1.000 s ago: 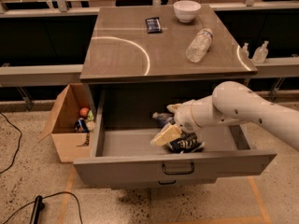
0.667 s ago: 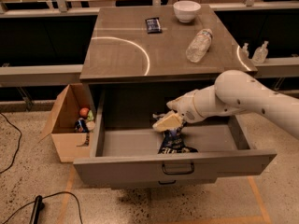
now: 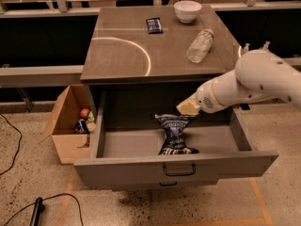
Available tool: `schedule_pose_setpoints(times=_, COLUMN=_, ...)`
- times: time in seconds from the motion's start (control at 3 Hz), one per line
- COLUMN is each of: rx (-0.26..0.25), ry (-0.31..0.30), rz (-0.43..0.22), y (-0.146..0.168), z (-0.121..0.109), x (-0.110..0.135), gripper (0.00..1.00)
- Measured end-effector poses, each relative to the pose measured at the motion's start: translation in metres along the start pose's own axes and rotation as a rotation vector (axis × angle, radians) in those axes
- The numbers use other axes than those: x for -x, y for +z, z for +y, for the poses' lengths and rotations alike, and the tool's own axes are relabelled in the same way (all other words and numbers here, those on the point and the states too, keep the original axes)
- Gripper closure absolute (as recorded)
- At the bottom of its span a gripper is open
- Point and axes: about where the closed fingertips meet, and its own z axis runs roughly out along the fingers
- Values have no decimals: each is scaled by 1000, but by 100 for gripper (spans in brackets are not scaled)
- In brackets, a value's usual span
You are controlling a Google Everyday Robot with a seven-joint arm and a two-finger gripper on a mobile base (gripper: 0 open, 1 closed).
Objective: Place blue chip bag into top drawer
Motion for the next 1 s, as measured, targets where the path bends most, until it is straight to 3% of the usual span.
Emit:
schedule_pose_setpoints(times=0.33, rx=-37, ry=31, rz=20, y=-47, z=-10, x=13, gripper=100)
schedule_pose_setpoints(times=0.67, rx=-98, ry=27, rz=-9, y=-85, z=-21, x=37, gripper=86)
schedule_pose_setpoints(times=1.0, rx=-102, ry=24, rz=-13, y=-87, z=-21, x=40, gripper=64)
